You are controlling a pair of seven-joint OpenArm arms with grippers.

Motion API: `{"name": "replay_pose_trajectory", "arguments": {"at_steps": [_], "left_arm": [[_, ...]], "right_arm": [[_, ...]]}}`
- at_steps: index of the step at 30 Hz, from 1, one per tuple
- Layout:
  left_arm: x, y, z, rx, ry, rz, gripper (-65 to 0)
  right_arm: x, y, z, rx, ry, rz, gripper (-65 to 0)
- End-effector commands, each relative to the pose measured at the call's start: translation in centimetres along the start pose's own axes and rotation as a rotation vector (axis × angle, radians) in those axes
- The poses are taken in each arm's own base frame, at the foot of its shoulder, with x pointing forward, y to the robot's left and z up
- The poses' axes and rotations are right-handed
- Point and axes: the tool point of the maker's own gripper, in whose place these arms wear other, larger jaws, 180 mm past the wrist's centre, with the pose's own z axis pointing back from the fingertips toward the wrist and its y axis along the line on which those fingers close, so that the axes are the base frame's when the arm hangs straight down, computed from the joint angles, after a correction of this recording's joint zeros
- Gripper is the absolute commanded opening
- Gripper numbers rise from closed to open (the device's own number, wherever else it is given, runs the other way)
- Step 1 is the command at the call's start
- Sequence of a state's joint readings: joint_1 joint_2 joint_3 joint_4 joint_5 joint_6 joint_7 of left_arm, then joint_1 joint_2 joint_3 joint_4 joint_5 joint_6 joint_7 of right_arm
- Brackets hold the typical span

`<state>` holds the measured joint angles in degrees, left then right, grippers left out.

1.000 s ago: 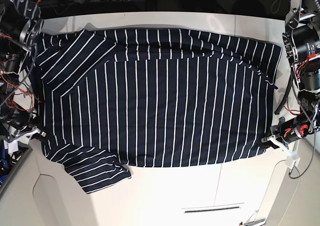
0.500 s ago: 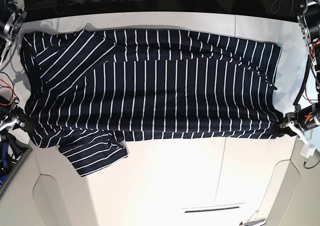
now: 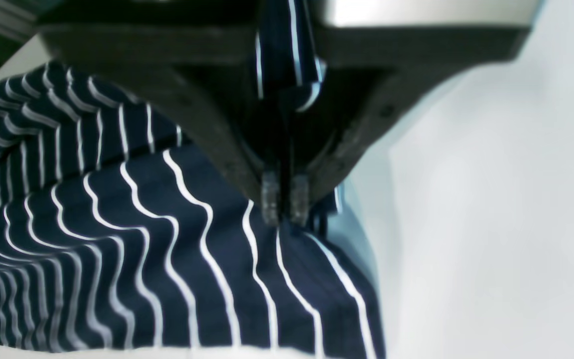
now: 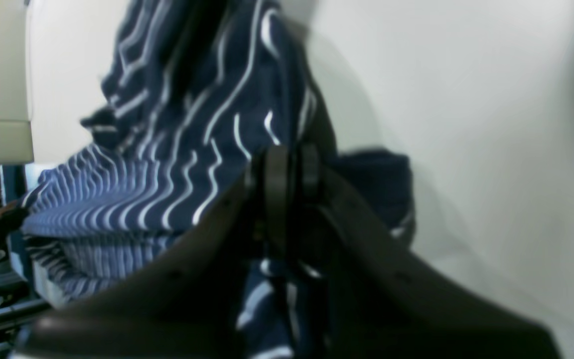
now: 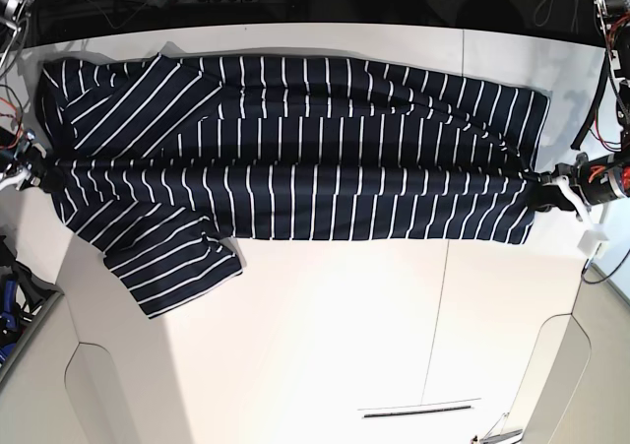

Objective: Fold the T-shirt properly
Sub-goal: 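Fold the hem up over the shirt body with both grippers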

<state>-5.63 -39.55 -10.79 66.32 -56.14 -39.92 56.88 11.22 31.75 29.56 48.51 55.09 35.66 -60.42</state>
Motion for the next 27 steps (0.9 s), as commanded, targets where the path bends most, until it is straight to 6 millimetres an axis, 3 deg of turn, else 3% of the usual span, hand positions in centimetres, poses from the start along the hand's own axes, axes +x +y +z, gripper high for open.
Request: {"name": "replay_pose_trajectory", "arguments": {"at_steps": [1,4,7,9,14,21,27], "left_arm": [[2.1,0.6,1.2,0.023,-0.055,-0.029,-65.0],[2.0,0.8,1.0,0.039,-0.061,-0.040,-65.0],[2.2,0.6,0.8,0.034,-0.075,-0.039,-65.0],[2.2,0.4,0.6,0.029,-0.076,-0.036,-65.0],[2.1,0.3,0.5,0.026,-0.077,-0.035,-65.0],[2.0,0.5,0.5,0.037,-0.067,-0.042,-65.0],[2.0,0.5,0.5,0.038,-0.068,-0.042,-65.0]], "right_arm": [[2.3,-0.5,1.3,-0.032,-0.069,0.036,-65.0],[2.3,-2.0,1.5,-0.101,-0.093,0.049,-65.0],[2.9,-2.1,1.5,-0.116,-0.112,0.062,-37.2],[3.3,-2.0,1.6,-0.115,-0.121,0.066,-27.2],[5.7,-1.3,2.3,-0.092,-0.196,0.054,-26.4],[11.8,-0.3,5.2,-0.052,-0.423,0.017,-26.4],[14.0,1.2,4.4,-0.055,-0.475,0.060,-26.4]]}}
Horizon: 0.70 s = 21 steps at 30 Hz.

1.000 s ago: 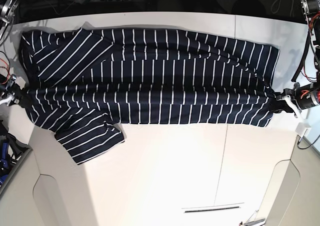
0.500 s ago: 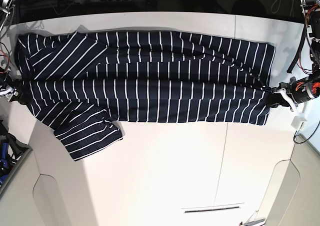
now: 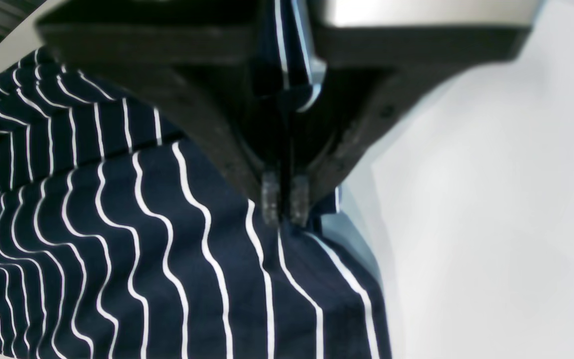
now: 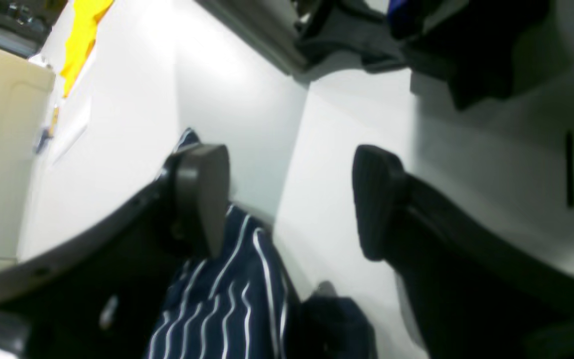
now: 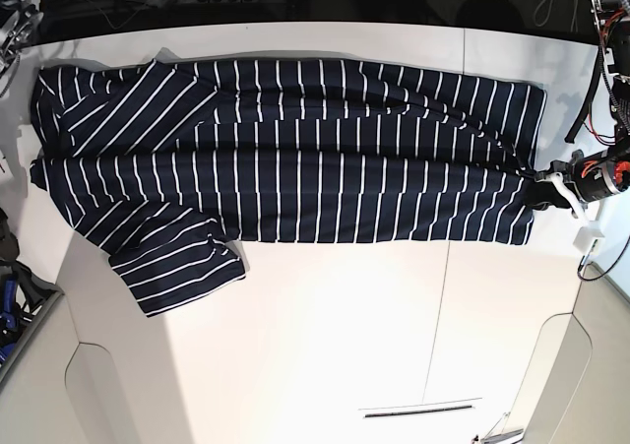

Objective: Fold the T-shirt properly
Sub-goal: 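Fold the hem up over the shirt body with both grippers, then tuck the loose sleeve into the strip and flatten the long folded strip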

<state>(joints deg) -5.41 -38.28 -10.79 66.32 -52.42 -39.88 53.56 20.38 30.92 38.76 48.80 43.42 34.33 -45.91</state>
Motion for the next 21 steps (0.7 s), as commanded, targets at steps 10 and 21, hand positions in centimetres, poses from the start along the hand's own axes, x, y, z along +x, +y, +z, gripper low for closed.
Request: {"name": "replay_pose_trajectory", "arguments": {"at_steps": [10,21], "left_arm": [[2.1,0.5,1.1,0.014,-0.052,-0.024,-65.0],[2.1,0.5,1.1,0.011,-0.054,-0.023,-65.0]], "right_arm": [[-3.1,7.5,-7.1,0.055,0.008,0.225,-26.4],[-10.0,12.7,-11.4,0.053,0.169,0.442,-26.4]]}}
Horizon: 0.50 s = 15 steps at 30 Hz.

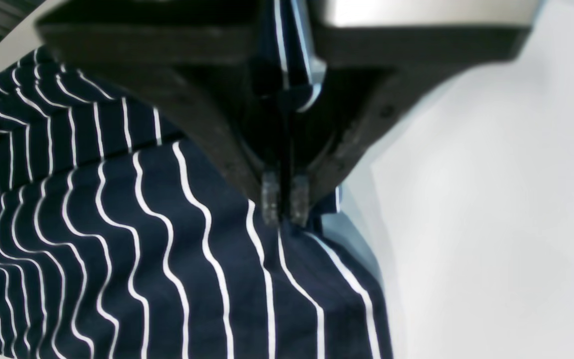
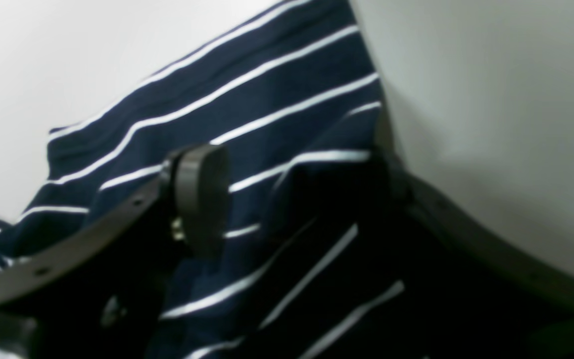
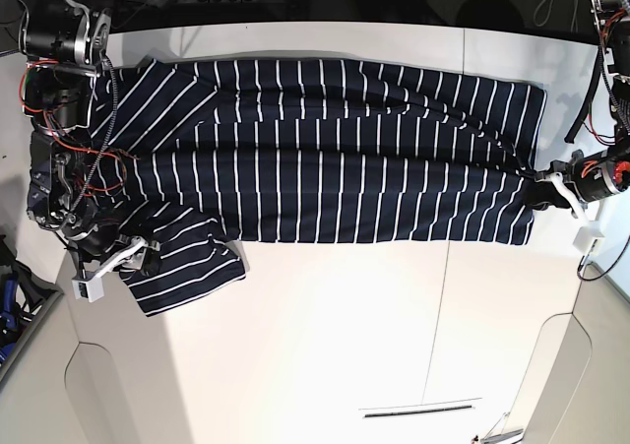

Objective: Fold the T-shirt properly
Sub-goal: 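Tuck the loose sleeve into the strip and flatten the long folded strip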

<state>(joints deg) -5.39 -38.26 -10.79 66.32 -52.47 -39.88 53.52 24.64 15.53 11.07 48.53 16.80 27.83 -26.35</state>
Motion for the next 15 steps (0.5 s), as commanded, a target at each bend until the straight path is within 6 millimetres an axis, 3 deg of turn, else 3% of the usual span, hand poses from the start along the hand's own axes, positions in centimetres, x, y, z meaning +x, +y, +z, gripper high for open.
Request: {"name": "replay_pose_trajectory", "arguments": {"at_steps": [1,6,8,12,13,15], "left_arm": [[2.16,0.47,1.10,0.011,-0.054,-0.023,-65.0],[2.15,0.46,1.10,0.010,-0.054,-0.022,-65.0],[2.17,0.45,1.10,0.010,-0.054,-0.022,-65.0],[2.18,0.45,1.10,0.010,-0.055,-0.022,-65.0],[2.18,0.45,1.10,0.010,-0.055,-0.022,-65.0],[2.30,0.33,1.11,0.003,-0.061,-0.017,-65.0]], "right_arm": [[2.18,0.00,0.19,0.001,-0.042,0.022,-26.4],[2.18,0.12,0.18,0.006,-0.042,0.024,-27.4],[2.18,0.09,0.19,0.006,-0.042,0.024,-34.9],[2.18,0.10,0.19,0.006,-0.042,0.025,-61.8],[2.17,0.10,0.19,0.006,-0.041,0.025,-65.0],[2.18,0.27,0.26,0.021,-0.040,0.038,-65.0]]}}
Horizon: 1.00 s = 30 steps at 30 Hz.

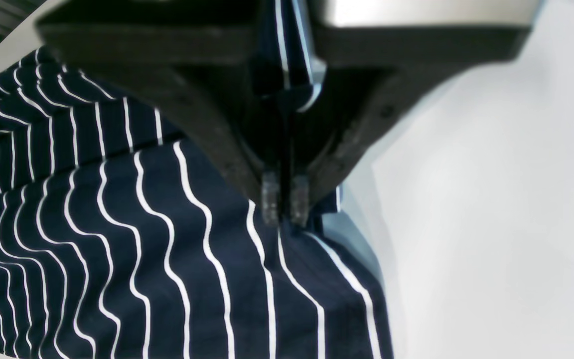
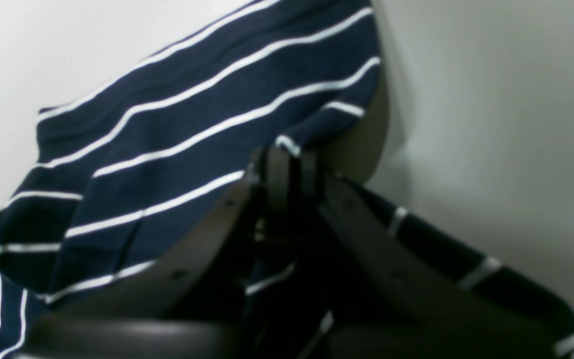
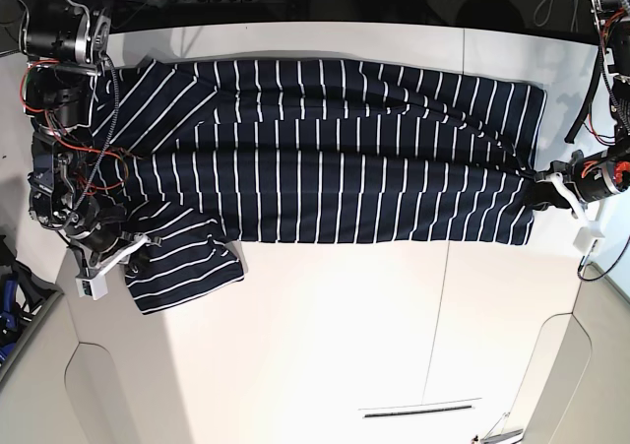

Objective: Fold the T-shirt properly
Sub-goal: 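Tuck the loose sleeve into the strip and flatten the long folded strip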

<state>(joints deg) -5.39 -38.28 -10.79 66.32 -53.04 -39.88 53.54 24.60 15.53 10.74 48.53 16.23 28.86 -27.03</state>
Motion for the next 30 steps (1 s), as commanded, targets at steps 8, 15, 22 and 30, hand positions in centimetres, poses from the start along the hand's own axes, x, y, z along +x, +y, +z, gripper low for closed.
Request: {"name": "replay_pose_trajectory", "arguments": {"at_steps": [8,15,22,30], "left_arm": [[4.2,-0.6,2.2,-0.025,-0.098,-0.047,-65.0],[3.7,-3.3,3.6,-0.142,-0.015,-0.053,-65.0],[3.1,-4.3,4.4,-0.205,0.029,-0.036,-65.0],[1.5,-4.5,6.4,-0.263,0.118,-0.020,-65.0]], "right_arm": [[2.4,-0.1,1.8,0.047,0.003,-0.007,-65.0],[3.1,0.4,7.3,0.116,-0.104,-0.082,-65.0],[2.3,0.3,13.7,0.101,-0.187,-0.039,-65.0],[0.1,-1.0,18.6,0.061,-0.176,-0.043,-65.0]]}}
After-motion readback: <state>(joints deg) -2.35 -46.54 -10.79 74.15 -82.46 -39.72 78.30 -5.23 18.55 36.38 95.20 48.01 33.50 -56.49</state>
